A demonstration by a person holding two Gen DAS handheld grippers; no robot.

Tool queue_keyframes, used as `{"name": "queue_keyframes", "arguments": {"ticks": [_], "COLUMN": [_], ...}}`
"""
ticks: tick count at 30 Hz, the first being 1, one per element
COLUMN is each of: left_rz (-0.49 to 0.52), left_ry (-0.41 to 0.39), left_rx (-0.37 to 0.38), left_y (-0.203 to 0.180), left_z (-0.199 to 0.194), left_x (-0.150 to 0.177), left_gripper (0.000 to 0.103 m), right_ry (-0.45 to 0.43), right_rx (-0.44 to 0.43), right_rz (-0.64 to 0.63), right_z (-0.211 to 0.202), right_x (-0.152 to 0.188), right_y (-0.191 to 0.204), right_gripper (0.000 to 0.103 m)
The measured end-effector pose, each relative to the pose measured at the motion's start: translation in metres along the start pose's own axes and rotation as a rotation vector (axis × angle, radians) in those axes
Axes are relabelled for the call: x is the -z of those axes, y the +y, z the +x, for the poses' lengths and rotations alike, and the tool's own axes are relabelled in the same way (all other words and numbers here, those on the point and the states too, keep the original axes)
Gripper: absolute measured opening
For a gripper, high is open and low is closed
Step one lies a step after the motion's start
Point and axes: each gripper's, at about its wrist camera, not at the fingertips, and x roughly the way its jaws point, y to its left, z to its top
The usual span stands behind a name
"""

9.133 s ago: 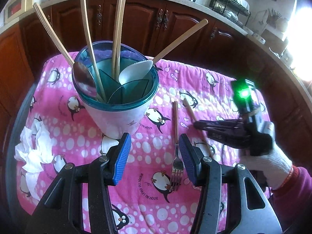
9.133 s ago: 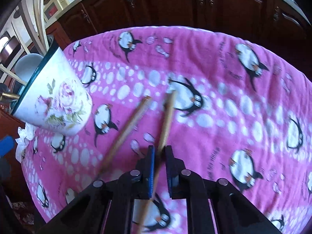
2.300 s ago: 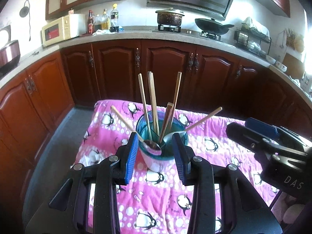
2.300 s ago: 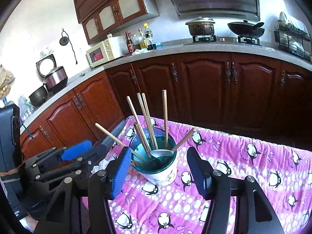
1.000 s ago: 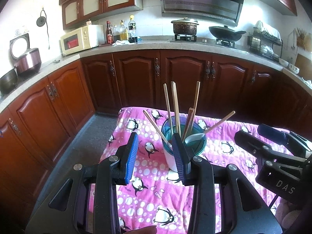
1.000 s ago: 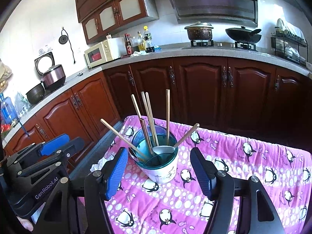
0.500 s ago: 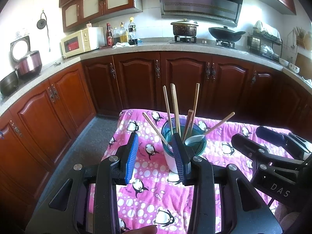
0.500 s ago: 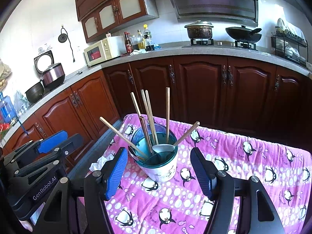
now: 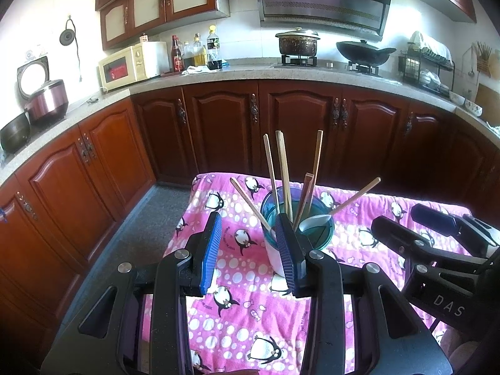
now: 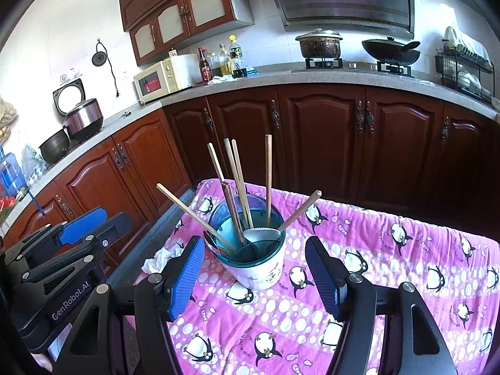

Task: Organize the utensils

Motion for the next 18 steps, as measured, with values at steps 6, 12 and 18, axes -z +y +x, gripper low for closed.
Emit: {"name": "queue_keyframes", "arguments": {"ticks": [6,12,18], "left_rz": [0.000,-0.002,0.000], "left_ry": [0.000,0.002,0.005], "left_rx": [-0.003,-0.002,-0.004], "left_y": [0.0004,0.0007,0.0016], "left_z": [0.0011,0.0029,0.0044], "left_x": [0.0002,0.0008,0.0026], "left_gripper": [0.035,0.035,0.035], "right_ry": [0.002,0.007,0.016], "right_rx": [0.000,0.001,-0.002], "right_rz": [0.000,0.002,0.004], "right_z": [0.0016,0.0035,0.0077], "right_x": [0.0000,0.0008,0.0011], "right_y": [-0.0001,0.0002,0.0005], "right_gripper": [0.065,0.065,0.065]}}
